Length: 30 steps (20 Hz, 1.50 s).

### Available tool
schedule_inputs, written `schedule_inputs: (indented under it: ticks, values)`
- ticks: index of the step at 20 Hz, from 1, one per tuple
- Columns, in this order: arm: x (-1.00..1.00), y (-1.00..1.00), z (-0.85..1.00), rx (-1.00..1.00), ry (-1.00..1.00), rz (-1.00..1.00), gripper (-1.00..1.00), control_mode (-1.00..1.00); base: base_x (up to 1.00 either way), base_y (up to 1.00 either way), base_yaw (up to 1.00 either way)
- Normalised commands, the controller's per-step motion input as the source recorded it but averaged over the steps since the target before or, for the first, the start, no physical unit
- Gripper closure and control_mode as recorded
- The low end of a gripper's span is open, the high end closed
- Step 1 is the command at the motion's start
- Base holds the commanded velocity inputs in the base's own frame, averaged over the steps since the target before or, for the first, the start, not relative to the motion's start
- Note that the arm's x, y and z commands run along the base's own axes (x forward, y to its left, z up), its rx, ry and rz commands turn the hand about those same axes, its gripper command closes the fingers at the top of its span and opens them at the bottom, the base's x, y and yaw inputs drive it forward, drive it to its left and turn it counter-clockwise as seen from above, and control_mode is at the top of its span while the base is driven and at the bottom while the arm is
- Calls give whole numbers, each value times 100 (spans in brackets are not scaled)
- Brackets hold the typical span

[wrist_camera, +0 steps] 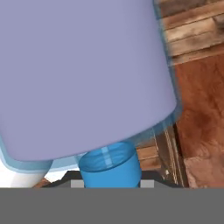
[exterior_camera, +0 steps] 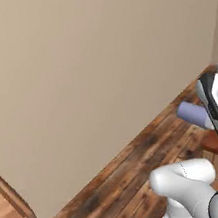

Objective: Restock the sink supplies by placing the sponge and soap dispenser on the counter and next to the sink. Make sure the soap dispenser is upright.

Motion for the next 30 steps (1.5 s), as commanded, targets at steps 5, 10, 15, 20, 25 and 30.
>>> schedule_inputs:
  ticks: [5,10,15,20,25,30]
  values:
    - [0,0,0,0,0,0,100,100,0,0,-96]
    - [0,0,0,0,0,0,100,100,0,0,-93]
    - [0,0,0,0,0,0,100,100,5,0,-71]
    - [0,0,0,0,0,0,100,100,44,0,-14]
    - [0,0,0,0,0,0,100,100,42,-30,2]
    - [0,0,0,0,0,0,100,100,22,-53,9]
